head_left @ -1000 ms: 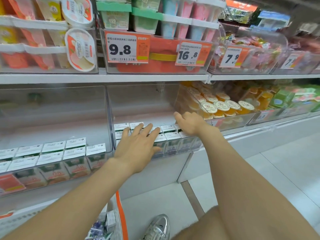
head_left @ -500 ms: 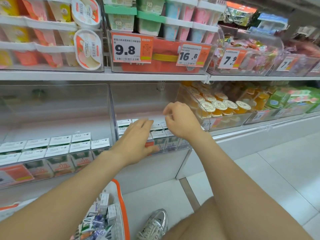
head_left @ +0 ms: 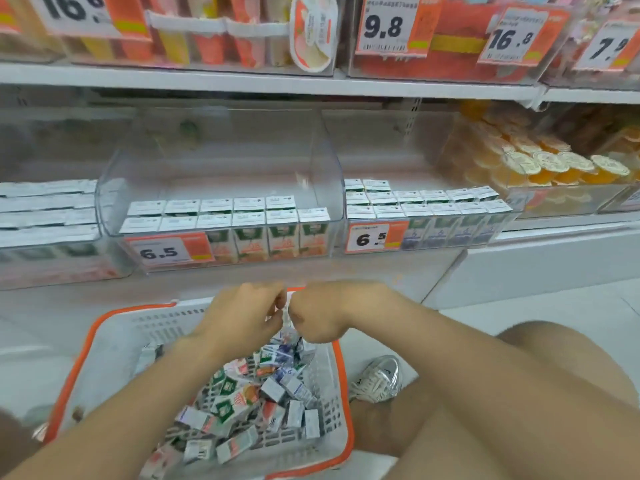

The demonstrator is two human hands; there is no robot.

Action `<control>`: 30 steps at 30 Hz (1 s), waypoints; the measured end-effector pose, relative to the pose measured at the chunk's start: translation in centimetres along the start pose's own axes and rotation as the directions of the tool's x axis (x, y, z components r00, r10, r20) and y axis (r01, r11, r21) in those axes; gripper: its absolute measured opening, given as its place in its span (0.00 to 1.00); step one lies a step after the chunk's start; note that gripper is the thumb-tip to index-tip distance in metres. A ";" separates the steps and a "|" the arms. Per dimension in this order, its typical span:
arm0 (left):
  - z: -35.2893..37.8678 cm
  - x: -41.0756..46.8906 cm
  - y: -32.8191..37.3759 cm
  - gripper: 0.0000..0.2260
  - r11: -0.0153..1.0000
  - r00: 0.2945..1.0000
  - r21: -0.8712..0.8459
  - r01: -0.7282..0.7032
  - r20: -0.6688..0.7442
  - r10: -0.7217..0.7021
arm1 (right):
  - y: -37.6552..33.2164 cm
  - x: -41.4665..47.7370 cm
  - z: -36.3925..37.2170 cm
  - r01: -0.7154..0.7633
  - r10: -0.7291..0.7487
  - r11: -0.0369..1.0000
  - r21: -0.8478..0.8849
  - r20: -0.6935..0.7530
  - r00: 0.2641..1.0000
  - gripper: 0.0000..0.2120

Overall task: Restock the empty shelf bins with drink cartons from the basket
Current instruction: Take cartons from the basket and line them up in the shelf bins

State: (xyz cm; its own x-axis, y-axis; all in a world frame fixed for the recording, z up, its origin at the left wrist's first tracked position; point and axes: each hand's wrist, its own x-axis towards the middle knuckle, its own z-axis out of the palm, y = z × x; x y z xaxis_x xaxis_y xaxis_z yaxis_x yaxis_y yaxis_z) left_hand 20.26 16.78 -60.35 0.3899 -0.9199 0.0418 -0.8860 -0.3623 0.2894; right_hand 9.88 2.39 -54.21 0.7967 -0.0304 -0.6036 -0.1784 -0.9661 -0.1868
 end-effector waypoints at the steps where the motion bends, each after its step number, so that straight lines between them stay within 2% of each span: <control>1: 0.9 -1.1 -1.4 0.05 0.999 0.996 0.002 0.034 0.087 -0.034 | -0.9 1.1 0.8 0.016 -0.014 0.999 -0.032 0.044 0.999 0.13; 4: 3.8 -4.5 -5.0 0.04 0.985 0.946 -0.022 0.169 0.284 -0.156 | -2.4 4.1 3.0 0.041 -0.032 0.995 -0.091 0.102 0.994 0.16; 7: 7.2 -7.6 -8.1 0.06 0.937 0.872 -0.061 0.344 0.392 -0.295 | -2.6 6.6 5.6 0.059 -0.042 0.992 -0.115 0.149 0.988 0.20; 10: 10.9 -9.6 -9.7 0.08 0.894 0.788 -0.041 0.446 0.492 -0.370 | -2.2 9.0 8.3 0.028 -0.011 0.996 -0.088 0.187 0.982 0.18; 12: 13.1 -10.2 -9.9 0.09 0.876 0.759 -0.019 0.481 0.510 -0.405 | -1.8 10.5 10.3 -0.012 0.022 0.999 -0.044 0.236 0.971 0.16; 14: 15.1 -10.3 -10.0 0.07 0.860 0.757 -0.042 0.509 0.496 -0.424 | -1.3 11.6 11.8 -0.048 0.046 0.999 -0.001 0.265 0.963 0.12; 15: 16.0 -10.2 -10.0 0.07 0.850 0.757 -0.055 0.524 0.488 -0.435 | -1.0 12.3 12.6 -0.046 0.044 0.999 0.000 0.272 0.961 0.13; 17: 17.6 -10.2 -10.0 0.13 0.829 0.743 -0.070 0.555 0.489 -0.457 | -1.0 14.0 14.3 -0.043 0.042 0.999 0.000 0.268 0.963 0.19; 20: 19.7 -10.4 -9.8 0.23 0.846 0.722 0.025 0.533 0.508 -0.470 | -2.2 16.6 16.7 -0.066 0.063 0.998 0.013 0.176 0.982 0.27; 23: 21.0 -10.7 -10.1 0.26 0.858 0.694 0.140 0.494 0.531 -0.486 | -3.5 18.6 18.6 -0.082 0.081 0.997 0.004 0.070 0.994 0.24; 25: 21.5 -10.9 -10.3 0.24 0.868 0.690 0.156 0.471 0.547 -0.473 | -3.8 19.7 19.7 -0.079 0.081 0.996 -0.038 0.054 0.995 0.20; 28: 21.8 -11.4 -10.7 0.20 0.842 0.694 0.042 0.537 0.546 -0.470 | -3.4 20.6 20.2 -0.107 0.111 0.993 -0.057 0.076 0.991 0.15; 30: 21.9 -11.8 -11.0 0.18 0.747 0.669 -0.108 0.656 0.541 -0.509 | -2.8 21.0 19.7 -0.119 0.119 0.993 -0.009 0.115 0.986 0.10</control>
State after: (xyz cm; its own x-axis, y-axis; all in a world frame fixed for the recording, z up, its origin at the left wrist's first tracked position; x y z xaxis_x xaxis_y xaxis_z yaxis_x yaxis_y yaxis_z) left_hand 19.95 28.35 -84.95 0.5761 -0.5124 -0.6368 -0.3793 -0.8577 0.3471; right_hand 15.72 9.54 -81.62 0.6977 -0.1157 -0.7070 -0.2670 -0.9578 -0.1067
